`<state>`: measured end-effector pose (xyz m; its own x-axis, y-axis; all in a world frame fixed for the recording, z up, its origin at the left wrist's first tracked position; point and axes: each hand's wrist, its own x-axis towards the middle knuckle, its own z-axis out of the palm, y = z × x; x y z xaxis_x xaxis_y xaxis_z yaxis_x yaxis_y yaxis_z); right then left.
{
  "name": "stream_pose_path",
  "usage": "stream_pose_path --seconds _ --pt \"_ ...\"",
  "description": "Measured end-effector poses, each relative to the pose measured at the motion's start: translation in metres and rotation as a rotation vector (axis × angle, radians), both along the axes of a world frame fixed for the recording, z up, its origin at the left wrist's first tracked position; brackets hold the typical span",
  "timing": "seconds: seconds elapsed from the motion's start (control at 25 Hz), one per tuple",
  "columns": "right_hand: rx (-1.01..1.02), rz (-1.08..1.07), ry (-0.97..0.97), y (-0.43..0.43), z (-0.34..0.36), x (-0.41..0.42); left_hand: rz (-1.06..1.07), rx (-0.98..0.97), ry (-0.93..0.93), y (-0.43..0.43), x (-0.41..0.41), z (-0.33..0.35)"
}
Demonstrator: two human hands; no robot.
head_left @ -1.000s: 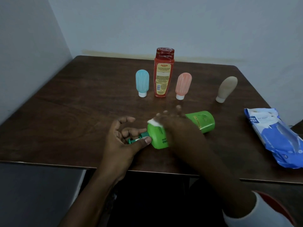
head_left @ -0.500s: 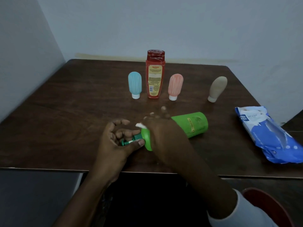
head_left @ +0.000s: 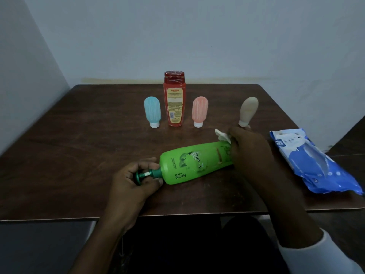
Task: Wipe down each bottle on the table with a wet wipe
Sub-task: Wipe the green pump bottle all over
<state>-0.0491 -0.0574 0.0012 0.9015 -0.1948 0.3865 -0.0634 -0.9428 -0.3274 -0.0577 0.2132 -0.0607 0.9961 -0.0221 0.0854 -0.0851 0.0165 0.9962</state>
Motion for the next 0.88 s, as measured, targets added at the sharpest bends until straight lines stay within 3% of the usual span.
stream_pose_path --seconds 0.36,0.6,0.76,0.88 --pt "0.17 0.143 -0.232 0.001 0.006 -0.026 0.225 0.14 -0.233 -0.018 -0.016 0.014" --pt "0.21 0.199 -0.394 0.002 0.025 -0.035 0.173 0.063 0.054 -0.008 -0.003 0.025" --pt "0.15 0.226 -0.318 0.008 0.023 -0.032 0.093 -0.123 0.279 -0.011 0.001 0.019" --pt "0.076 0.287 -0.243 0.029 0.014 -0.022 0.045 -0.246 0.311 -0.014 0.002 0.013"
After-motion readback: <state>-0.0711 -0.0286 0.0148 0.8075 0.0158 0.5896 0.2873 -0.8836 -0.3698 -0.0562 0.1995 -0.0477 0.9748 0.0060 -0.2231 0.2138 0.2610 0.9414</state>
